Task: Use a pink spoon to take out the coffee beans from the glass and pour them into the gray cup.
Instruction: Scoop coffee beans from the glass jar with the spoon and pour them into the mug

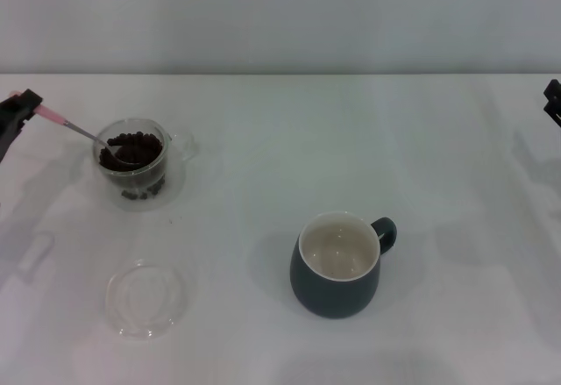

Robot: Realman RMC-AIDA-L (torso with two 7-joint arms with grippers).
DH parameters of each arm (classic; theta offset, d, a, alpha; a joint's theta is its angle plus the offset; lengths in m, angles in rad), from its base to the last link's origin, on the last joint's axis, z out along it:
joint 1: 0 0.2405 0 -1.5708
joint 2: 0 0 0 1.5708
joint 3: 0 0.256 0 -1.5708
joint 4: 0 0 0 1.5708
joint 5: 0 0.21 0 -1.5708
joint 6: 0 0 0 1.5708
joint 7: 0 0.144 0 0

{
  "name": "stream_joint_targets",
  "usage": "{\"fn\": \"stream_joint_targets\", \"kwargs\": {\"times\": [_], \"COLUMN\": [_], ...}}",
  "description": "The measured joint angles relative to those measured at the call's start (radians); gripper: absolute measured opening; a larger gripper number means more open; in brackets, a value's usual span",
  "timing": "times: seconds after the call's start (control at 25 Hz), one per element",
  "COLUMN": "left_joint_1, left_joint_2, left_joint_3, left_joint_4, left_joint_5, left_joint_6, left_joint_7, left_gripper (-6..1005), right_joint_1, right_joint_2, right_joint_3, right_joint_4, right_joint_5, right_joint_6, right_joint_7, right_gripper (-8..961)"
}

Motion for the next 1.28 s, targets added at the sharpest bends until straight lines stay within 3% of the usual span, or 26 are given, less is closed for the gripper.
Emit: {"fn": "stream_joint_targets", "kwargs": {"times": [0.96,1.28], "left_joint_1": [0.104,0.105], "left_joint_2": [-0.009,-0.009], "left_joint_3": [0.001,0.010], "left_joint_4": [-0.024,-0.061], "left_joint_5": [-0.080,-0.065], "left_joint_6": [-0.235,-0.354], "left_joint_7": [-0.005,-0.012], "left_gripper": [133,133], "right_joint_1": [-0.005,-0.008], "right_joint_2": [0.001,0.002], "right_joint_3": [-0.024,-0.038], "right_joint_4": [0.029,0.032], "right_joint_5": [-0.012,-0.012], "right_joint_6": [0.000,0.002], "right_joint_7": [0.000,0.000], "right_gripper": [877,877]}}
